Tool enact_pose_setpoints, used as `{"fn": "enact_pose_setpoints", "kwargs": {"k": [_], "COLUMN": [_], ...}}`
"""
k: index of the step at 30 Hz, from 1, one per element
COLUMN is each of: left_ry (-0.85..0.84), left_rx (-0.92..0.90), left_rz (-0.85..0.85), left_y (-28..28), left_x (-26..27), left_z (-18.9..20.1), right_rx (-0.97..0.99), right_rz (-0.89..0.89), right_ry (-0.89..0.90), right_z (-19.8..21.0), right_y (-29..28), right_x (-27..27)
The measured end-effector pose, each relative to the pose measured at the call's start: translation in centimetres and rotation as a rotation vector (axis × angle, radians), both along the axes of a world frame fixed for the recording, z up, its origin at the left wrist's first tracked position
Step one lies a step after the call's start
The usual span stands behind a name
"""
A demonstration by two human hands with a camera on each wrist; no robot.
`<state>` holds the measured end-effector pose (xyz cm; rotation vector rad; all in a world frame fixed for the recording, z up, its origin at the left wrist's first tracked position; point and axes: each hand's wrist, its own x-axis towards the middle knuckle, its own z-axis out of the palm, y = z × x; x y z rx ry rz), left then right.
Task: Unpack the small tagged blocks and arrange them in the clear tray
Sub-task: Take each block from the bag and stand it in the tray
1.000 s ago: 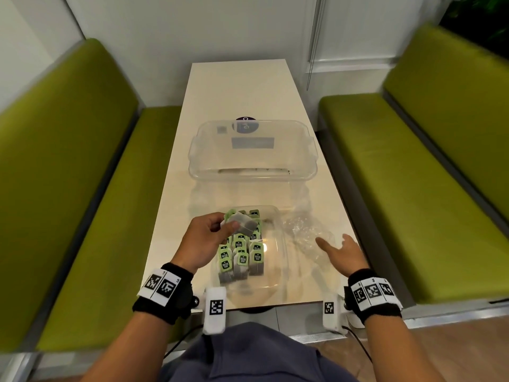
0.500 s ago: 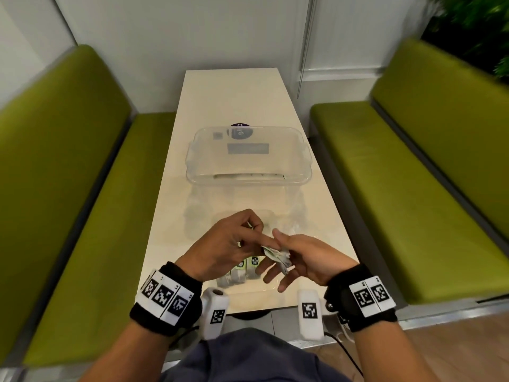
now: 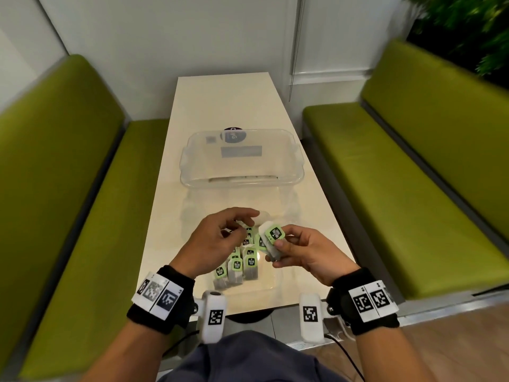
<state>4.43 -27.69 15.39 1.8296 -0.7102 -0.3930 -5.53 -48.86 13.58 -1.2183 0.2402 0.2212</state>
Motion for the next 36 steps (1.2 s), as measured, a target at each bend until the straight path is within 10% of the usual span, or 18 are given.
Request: {"fn": "enact_pose_setpoints", "kwargs": {"k": [19,36], "left_ry": [0.195,-0.086], "left_rx": [-0.015,0.059], "left_rz": [0.000,0.093], "left_y": [-3.4,-3.9], "left_x": [-1.4,-2.3], "left_z": [-0.4,-0.6], "right_rx": [-0.088,-0.115], "right_rz": [-0.055,-0.088], "right_ry": [-0.010,-0.106], "right_z": [-0.4,-0.4], "right_y": [-1.1,-1.0], "right_x": [-0.6,-0.4]}}
